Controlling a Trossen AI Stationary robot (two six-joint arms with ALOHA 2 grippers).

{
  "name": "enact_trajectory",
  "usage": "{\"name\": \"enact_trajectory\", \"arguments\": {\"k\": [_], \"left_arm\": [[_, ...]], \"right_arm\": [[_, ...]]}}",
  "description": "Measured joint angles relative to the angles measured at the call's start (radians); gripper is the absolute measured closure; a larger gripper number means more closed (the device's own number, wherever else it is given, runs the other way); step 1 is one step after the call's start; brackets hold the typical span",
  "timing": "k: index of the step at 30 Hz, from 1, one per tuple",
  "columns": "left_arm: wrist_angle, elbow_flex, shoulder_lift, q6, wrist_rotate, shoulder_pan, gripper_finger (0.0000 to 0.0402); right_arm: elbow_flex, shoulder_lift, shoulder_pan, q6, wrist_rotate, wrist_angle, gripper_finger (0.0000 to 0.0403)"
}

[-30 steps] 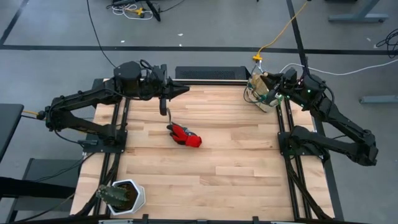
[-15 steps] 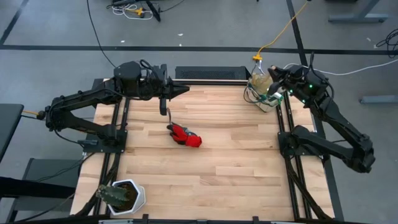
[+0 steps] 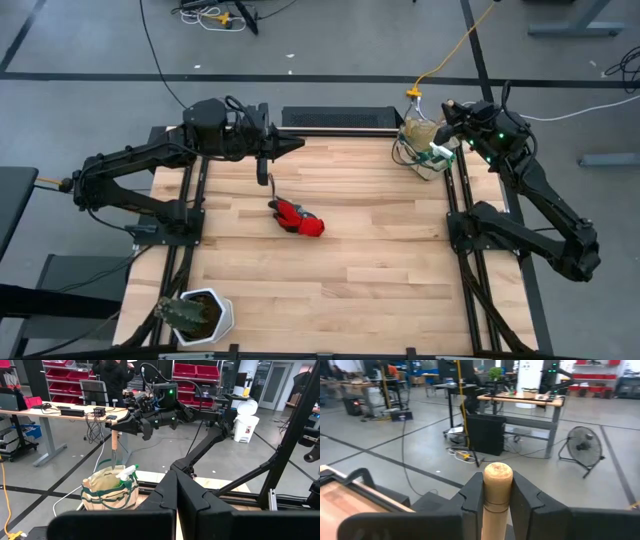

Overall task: Pick & Place Garden tools in Gardening bag
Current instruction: Put the brown trowel into the gardening bag

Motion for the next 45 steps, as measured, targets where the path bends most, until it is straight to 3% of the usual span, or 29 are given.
{"name": "enact_trajectory", "arguments": {"k": [13, 20, 34, 45], "left_arm": [[0.000, 0.000, 0.000, -0.006, 0.000, 0.000, 0.0400], [0.000, 0.000, 0.000, -0.005, 0.000, 0.000, 0.0400], [0.000, 0.000, 0.000, -0.003, 0.000, 0.000, 0.0400], [0.000, 0.000, 0.000, -0.008, 0.001, 0.000, 0.0400]], "right_arm": [[0.000, -0.017, 0.001, -0.011, 0.027, -0.003, 0.0343], [0.000, -0.067, 0.002, 0.008, 0.036, -0.090, 0.0343], [0.001, -0.252, 0.002, -0.010, 0.164, -0.237, 0.0343], [0.001, -0.284, 0.002, -0.092, 0.244, -0.265, 0.0343]]}}
